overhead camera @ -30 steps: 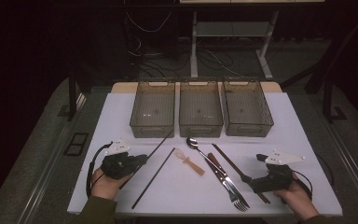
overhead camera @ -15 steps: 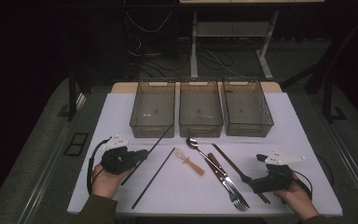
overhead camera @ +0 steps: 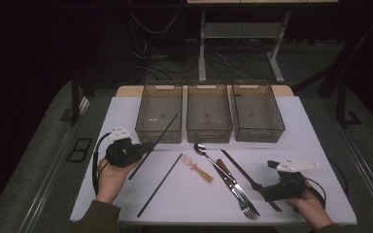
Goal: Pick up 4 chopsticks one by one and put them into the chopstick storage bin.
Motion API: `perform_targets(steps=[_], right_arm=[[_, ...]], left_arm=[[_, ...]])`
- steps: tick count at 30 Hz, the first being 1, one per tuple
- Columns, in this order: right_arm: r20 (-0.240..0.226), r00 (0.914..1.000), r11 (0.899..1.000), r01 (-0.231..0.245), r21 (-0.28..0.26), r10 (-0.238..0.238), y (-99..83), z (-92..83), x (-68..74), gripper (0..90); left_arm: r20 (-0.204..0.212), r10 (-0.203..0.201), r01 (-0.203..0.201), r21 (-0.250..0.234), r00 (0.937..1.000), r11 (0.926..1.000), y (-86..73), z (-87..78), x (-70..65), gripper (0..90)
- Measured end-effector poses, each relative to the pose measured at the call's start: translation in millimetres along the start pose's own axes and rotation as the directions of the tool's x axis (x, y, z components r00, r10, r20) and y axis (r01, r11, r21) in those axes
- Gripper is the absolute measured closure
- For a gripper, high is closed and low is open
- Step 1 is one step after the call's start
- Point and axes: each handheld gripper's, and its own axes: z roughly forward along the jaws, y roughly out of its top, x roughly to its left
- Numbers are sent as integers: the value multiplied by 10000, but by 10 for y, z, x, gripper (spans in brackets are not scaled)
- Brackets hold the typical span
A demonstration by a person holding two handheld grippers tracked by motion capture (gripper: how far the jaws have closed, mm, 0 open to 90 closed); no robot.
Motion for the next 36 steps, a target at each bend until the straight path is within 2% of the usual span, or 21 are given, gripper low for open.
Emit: perform_targets(steps=[18,27,36], right_arm=[[8,10000,10000,-60,-26,60,-1,4,-4,11],[-24,9999,9999,-134,-20,134,-4,-11,10,11],[-6,9999,9999,-161,-50,161,-1,-13,8,11]], left_arm=[[-137,-338,328,-674,9993,9972,299,209,209,851],[-353,-378,347,-841,9987,9959,402,312,300,851],[-612,-519,466,-840,9968,9954,616,385,420,851]])
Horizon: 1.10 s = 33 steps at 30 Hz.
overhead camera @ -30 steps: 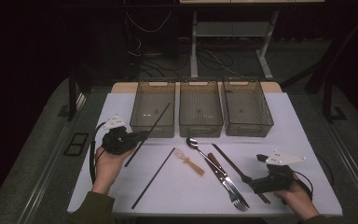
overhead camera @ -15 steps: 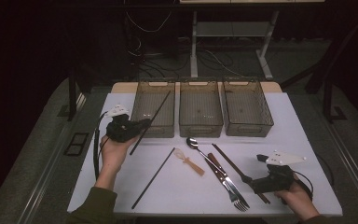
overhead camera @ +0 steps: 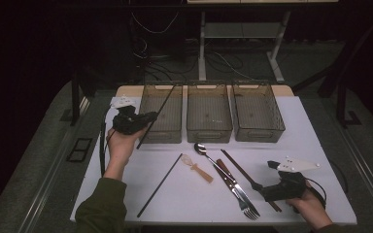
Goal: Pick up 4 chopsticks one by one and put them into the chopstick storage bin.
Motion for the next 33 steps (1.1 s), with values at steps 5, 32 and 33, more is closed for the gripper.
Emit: perform_targets(steps=[5,32,33], right_arm=[[-8,10000,10000,6,-14,-6,-1,-5,-3,11],[-1,10000,9999,48,-157,-48,1,-13,-7,11],[-13,10000,9999,49,-155,-49,1,-14,-5,11]], left_arm=[[-190,58,-56,134,9998,9999,124,95,40,851],[-1796,-231,335,546,9835,9979,306,549,462,850],[-1866,-162,283,621,9823,9977,295,561,474,850]])
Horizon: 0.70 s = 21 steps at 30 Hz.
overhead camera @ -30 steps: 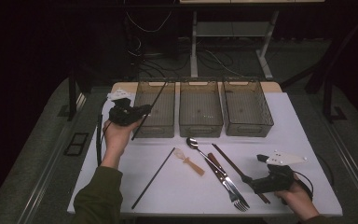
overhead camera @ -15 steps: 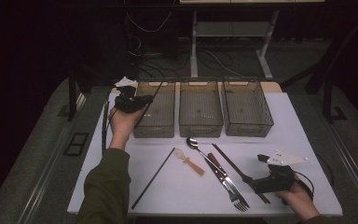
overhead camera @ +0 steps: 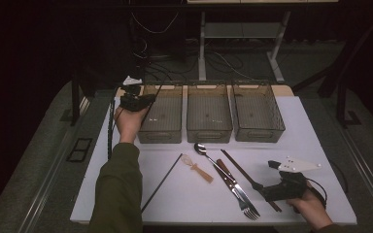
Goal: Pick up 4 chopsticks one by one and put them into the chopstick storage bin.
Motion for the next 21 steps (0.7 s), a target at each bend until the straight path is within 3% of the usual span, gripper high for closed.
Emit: perform_targets(steps=[6,8,13,17,21], right_arm=[[-18,10000,10000,-1,-20,1,1,-2,-3,11],[-31,10000,10000,8,-11,-8,2,-3,-1,11],[-41,10000,10000,-6,-7,6,3,-5,1,11],[-40,10000,10000,14,17,-14,4,-1,3,11],[-35,10000,10000,19,20,-19,4,-2,4,11]], left_arm=[[-100,129,-126,225,9999,9997,-69,95,5,850],[-196,263,-253,497,9995,9984,-89,126,4,850],[-224,102,-85,706,9997,9975,-145,165,20,850],[-253,258,-230,1036,9993,9944,-194,203,20,850],[-283,257,-226,1062,9993,9941,-197,204,19,849]])
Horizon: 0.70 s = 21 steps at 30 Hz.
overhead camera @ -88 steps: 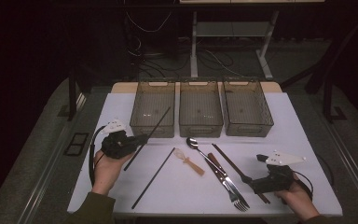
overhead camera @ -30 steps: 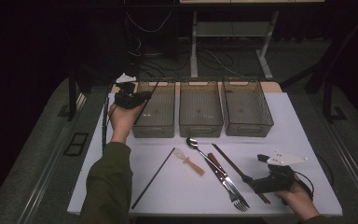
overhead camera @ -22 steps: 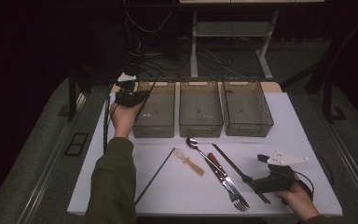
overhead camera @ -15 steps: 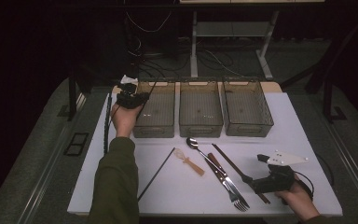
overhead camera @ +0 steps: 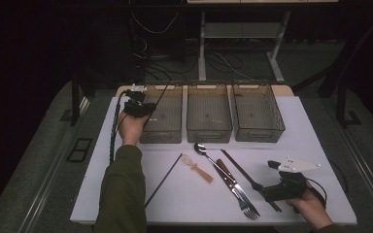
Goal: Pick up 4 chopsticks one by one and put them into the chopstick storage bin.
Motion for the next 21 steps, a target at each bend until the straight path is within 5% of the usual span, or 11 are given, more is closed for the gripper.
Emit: perform_targets(steps=[11,21], right_arm=[[-10,10000,10000,11,-11,-11,1,-1,2,11],[16,10000,10000,-5,-1,5,-1,-3,0,11]], left_arm=[[-58,143,-143,35,9999,9999,3,4,-13,744],[293,258,-246,-391,9992,9989,1,-64,-29,520]])
